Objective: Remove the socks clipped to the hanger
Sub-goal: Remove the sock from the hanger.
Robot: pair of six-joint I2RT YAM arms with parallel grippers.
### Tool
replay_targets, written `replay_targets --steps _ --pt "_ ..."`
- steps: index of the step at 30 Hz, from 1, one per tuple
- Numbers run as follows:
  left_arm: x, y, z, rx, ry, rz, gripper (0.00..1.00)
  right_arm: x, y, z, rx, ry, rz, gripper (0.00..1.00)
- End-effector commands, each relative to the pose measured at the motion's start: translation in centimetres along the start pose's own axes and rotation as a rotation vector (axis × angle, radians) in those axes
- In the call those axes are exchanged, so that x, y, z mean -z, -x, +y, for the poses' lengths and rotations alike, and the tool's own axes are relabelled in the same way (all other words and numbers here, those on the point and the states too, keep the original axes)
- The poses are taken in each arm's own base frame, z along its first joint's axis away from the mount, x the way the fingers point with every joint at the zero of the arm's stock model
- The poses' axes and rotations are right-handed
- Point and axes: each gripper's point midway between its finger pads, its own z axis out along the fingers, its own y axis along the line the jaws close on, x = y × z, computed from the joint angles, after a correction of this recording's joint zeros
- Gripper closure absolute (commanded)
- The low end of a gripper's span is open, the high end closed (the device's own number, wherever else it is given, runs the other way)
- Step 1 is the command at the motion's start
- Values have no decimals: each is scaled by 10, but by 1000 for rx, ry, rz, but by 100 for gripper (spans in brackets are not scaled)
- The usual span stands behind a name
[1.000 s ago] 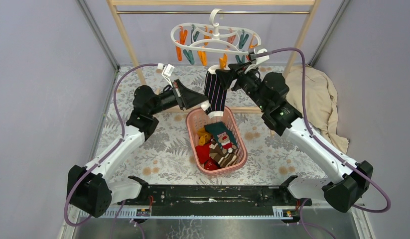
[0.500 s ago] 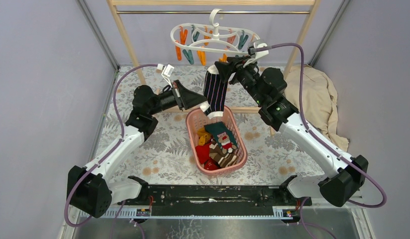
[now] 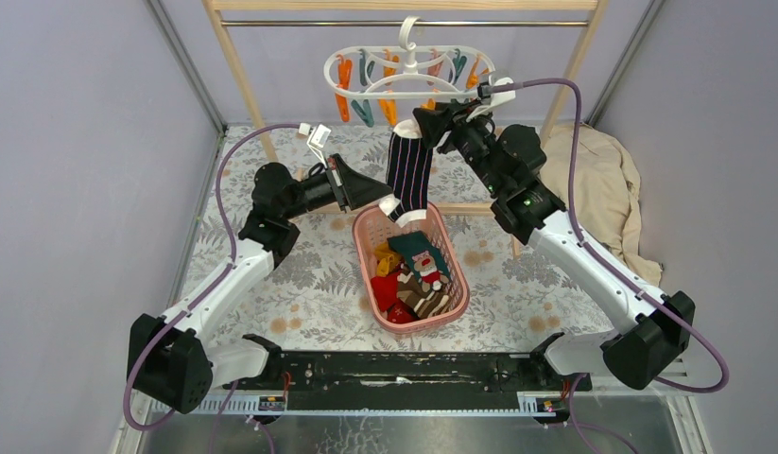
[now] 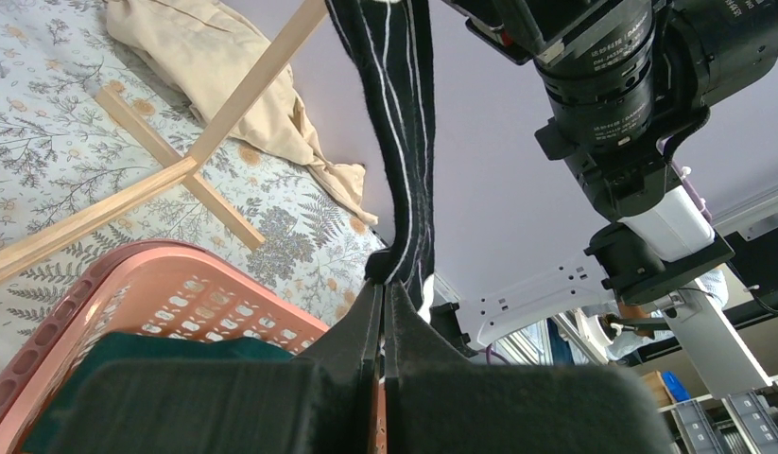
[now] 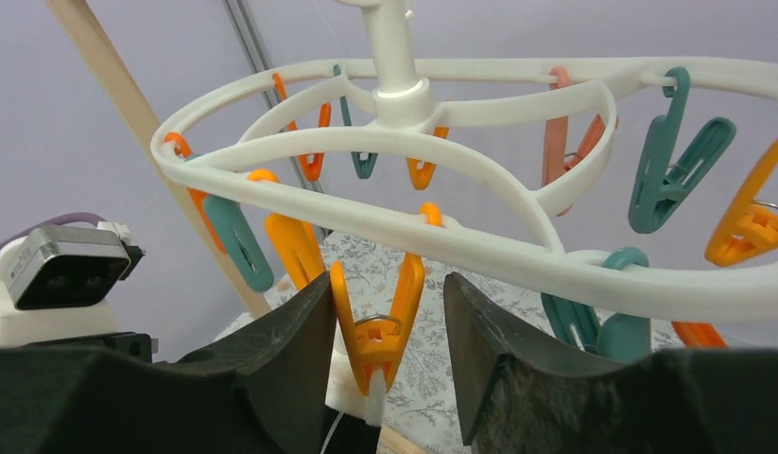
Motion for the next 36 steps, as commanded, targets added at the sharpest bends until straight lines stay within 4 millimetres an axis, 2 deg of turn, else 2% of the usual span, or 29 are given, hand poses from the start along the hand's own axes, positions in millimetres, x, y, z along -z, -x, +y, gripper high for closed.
replay_targets --steps 1,5,10,12,15,18,21,22,26,29,31,33,36 --pt "2 1 -3 -18 -29 -4 99 -1 47 8 -17 33 -132 51" --pt "1 1 -2 -17 -29 -3 99 -1 47 9 -25 44 -130 65" --pt "2 0 -1 -12 -28 -1 99 -1 45 12 -31 71 -115 91" --pt "2 -1 -2 -11 -28 -1 99 0 43 11 -32 67 -110 95" --pt "3 -1 -4 -5 -34 1 99 2 39 9 -35 60 -104 95" --pt "6 -3 -7 0 -42 3 99 5 34 6 -41 53 -91 89" --pt "10 -6 -11 7 -44 3 99 9 26 4 -53 43 -73 70" --pt "12 -7 -13 6 -46 2 99 10 25 3 -58 40 -71 67" --pt "16 -11 -15 12 -30 6 99 17 21 2 -69 37 -62 58" --pt "20 -13 -15 12 -15 9 99 20 20 1 -70 34 -55 57" --pt "21 -14 -17 13 -12 10 99 21 19 1 -71 31 -48 50" --pt "23 -14 -19 12 -10 11 99 21 19 2 -73 36 -37 39" --pt "24 -14 -18 13 7 15 99 21 18 6 -77 50 -20 35"
